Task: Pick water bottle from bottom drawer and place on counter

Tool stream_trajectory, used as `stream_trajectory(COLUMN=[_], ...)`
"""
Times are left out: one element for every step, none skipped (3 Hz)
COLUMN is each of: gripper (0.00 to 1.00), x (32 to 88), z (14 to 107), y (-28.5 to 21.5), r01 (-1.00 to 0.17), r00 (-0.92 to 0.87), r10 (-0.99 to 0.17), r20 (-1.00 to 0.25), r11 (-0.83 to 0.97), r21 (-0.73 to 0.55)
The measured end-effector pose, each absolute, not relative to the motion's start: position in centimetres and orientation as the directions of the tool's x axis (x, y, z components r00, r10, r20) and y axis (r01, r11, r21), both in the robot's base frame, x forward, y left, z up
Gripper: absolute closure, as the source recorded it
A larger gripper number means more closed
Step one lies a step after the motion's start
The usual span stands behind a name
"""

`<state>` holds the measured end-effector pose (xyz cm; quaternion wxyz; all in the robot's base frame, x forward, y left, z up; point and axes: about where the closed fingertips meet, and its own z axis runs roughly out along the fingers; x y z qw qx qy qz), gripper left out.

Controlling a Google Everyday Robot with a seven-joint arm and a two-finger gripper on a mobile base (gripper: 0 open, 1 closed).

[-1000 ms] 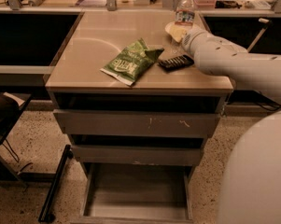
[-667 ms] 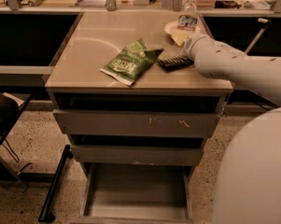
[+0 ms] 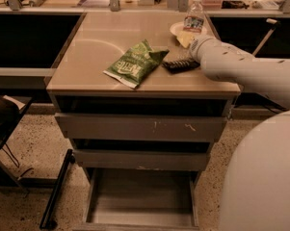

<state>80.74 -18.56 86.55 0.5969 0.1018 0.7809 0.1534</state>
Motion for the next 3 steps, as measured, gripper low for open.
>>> stream_trajectory(gripper=[0.35,0.11,0.0], x=[80.74,80.74,80.74], z=[86.55,86.55,86.56], y=[-18.56,-18.56,-18.55], r01=[-0.024,-0.024,-0.024], r00=[-0.267,-0.267,-0.267], r10=[0.342,0.342,0.342], r20=[-0.901,-0.901,-0.901], r11=[0.932,0.932,0.932], r21=[0.361,0.361,0.361])
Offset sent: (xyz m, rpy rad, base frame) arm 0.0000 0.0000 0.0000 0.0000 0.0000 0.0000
